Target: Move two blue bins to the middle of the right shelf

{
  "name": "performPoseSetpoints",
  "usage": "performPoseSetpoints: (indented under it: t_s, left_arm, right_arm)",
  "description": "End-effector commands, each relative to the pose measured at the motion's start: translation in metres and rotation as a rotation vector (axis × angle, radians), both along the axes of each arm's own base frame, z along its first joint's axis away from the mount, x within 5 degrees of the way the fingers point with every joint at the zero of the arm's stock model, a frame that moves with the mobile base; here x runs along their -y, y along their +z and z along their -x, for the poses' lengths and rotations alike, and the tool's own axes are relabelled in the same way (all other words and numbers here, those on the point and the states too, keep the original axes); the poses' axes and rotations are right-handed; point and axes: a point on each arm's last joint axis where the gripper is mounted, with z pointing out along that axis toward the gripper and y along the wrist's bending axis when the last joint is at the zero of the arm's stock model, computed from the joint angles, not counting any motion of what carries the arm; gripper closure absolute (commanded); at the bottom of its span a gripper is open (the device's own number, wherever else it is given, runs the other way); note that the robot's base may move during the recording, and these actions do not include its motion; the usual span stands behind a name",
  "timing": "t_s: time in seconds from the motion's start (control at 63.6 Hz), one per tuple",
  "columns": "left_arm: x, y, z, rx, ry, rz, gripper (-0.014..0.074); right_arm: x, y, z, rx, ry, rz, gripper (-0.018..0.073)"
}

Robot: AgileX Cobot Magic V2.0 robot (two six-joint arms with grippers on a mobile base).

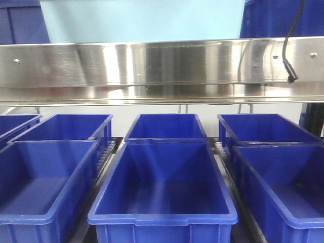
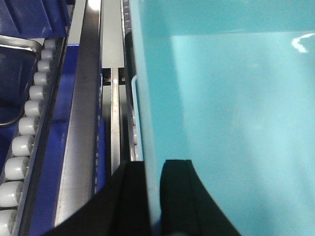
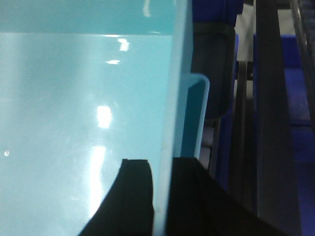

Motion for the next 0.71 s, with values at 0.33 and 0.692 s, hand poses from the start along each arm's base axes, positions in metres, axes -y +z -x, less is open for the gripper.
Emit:
performPoseSetpoints:
  t_s: [0.33, 0.692]
  left_arm:
    - [0.002, -0.021, -0.006, -0.100, 0.003, -0.055, 0.0707]
    - [0.002, -0.025, -0.007, -0.130, 0.007, -0.062, 0.0310]
  right_arm:
    - [-0.006, 0.000, 0.005, -0.057, 0.030, -0.045, 0.0713]
    - [-0.006, -0.001, 0.006, -0.070, 0.032, -0.040, 0.0140]
